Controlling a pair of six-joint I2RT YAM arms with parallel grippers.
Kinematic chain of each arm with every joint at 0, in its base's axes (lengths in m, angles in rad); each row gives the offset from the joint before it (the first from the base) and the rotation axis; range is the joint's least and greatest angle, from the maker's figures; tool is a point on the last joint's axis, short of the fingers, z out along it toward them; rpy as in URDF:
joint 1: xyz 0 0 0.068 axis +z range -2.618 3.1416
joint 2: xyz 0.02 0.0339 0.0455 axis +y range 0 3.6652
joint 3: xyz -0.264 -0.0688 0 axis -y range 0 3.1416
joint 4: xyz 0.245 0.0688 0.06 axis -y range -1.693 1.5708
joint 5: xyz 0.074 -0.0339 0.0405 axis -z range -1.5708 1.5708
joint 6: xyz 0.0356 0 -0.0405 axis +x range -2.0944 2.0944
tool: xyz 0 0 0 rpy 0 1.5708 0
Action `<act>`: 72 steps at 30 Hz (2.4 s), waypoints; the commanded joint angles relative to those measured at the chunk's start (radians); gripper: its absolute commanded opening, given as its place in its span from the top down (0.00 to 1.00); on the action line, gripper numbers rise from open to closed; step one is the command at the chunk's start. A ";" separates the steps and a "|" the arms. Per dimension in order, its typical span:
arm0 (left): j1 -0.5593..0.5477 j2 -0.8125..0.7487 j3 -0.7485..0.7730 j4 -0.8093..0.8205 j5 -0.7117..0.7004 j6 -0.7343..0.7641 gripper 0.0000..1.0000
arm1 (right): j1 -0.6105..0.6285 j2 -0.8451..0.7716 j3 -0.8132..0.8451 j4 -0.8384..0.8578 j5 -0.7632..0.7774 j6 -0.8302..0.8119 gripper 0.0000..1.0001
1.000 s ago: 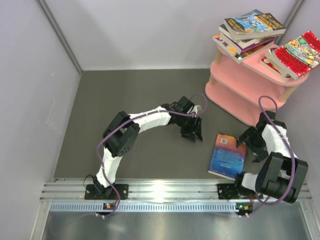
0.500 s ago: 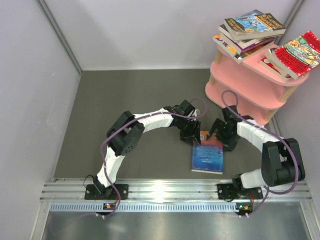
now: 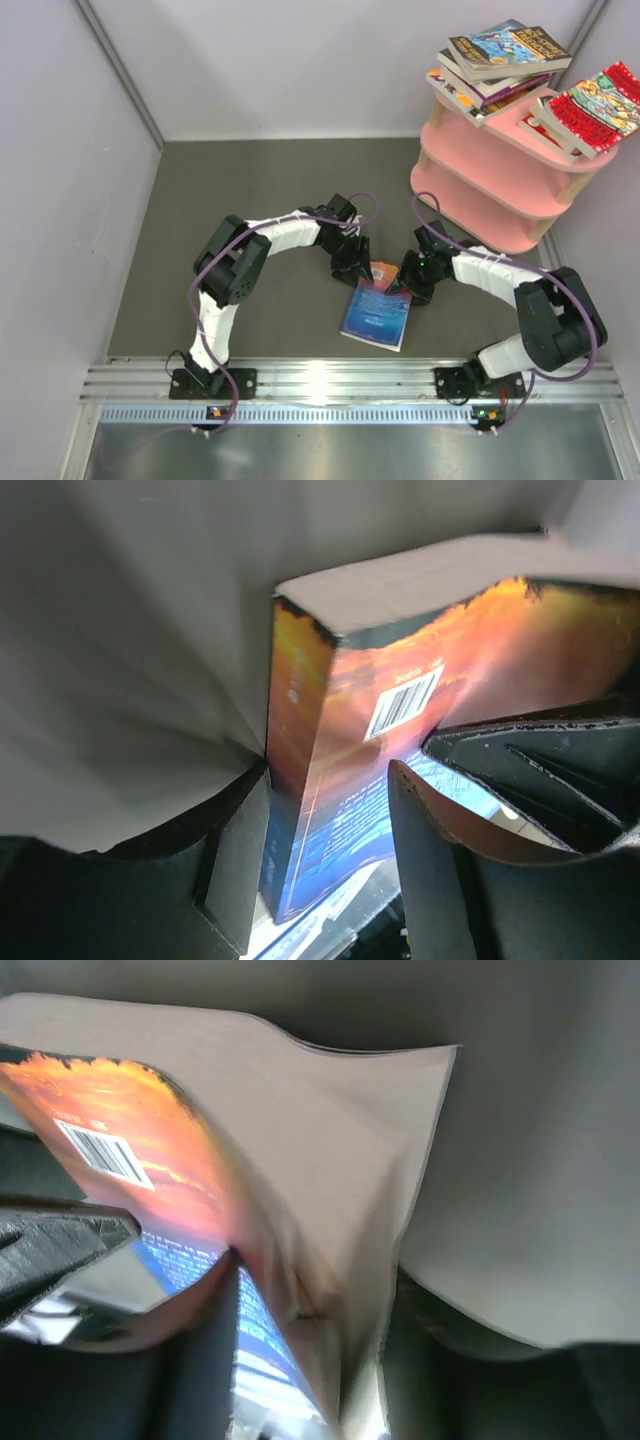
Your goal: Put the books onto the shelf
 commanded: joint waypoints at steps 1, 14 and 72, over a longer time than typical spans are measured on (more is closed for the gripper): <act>-0.040 0.046 -0.014 0.133 0.019 -0.006 0.44 | 0.107 0.114 -0.072 0.341 -0.238 0.080 0.62; 0.085 -0.039 -0.095 0.133 0.019 0.016 0.45 | 0.132 -0.031 0.218 0.123 -0.148 -0.056 1.00; 0.285 0.040 -0.242 0.279 0.137 -0.041 0.48 | 0.124 0.116 -0.072 0.739 -0.135 0.098 0.35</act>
